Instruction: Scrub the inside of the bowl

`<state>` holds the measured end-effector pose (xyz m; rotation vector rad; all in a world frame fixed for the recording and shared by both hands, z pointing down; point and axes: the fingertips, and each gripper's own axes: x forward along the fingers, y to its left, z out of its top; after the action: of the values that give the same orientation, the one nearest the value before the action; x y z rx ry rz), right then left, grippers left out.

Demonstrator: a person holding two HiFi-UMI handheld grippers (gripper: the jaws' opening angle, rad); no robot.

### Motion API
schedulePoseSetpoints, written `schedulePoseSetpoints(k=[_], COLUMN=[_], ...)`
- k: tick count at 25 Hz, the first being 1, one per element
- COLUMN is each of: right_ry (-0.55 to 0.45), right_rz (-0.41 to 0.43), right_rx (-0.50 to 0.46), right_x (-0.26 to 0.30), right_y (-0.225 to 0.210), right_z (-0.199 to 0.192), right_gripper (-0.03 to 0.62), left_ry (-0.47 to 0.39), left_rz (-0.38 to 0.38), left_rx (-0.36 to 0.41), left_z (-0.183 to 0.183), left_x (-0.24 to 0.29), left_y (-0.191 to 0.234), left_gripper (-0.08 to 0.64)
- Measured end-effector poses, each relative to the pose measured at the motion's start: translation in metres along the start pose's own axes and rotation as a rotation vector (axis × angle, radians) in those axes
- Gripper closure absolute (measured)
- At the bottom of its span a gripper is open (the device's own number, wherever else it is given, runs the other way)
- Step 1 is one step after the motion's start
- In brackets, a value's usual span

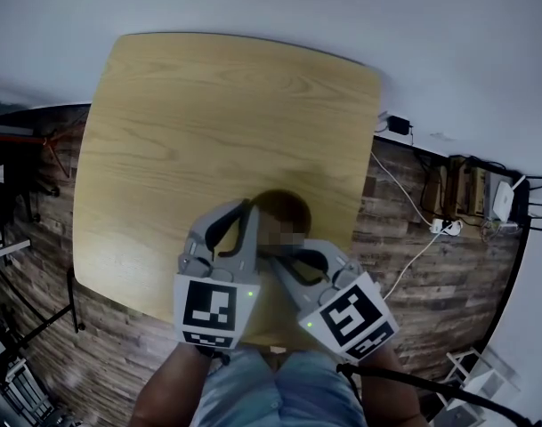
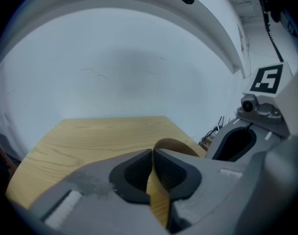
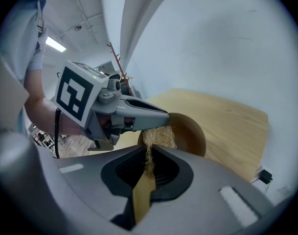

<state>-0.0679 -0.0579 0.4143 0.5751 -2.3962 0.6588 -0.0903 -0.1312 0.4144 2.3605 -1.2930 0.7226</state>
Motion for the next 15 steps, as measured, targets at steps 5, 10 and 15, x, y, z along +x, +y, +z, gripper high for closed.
schedulePoseSetpoints(k=[5, 10, 15], right_ry=[-0.019, 0.016, 0.055], right_rz=[-0.05, -0.161, -0.169], right_rx=[-0.012, -0.115, -0.179], right_x=[-0.031, -0.039, -0.016], right_y=[-0.003, -0.026, -0.038], right_z=[0.005, 0.008, 0.005], right_gripper=[0.566, 0.566, 0.566], left_ry=[0.011, 0.03, 0.03], left_rz=[0.033, 0.043, 0.029], left_rx=[0.017, 0.013, 0.013], left_z=[-0.001, -0.005, -0.006], left_x=[-0.003, -0.003, -0.004], left_y=[0.004, 0.009, 0.003], left_gripper=[0.523, 0.523, 0.523])
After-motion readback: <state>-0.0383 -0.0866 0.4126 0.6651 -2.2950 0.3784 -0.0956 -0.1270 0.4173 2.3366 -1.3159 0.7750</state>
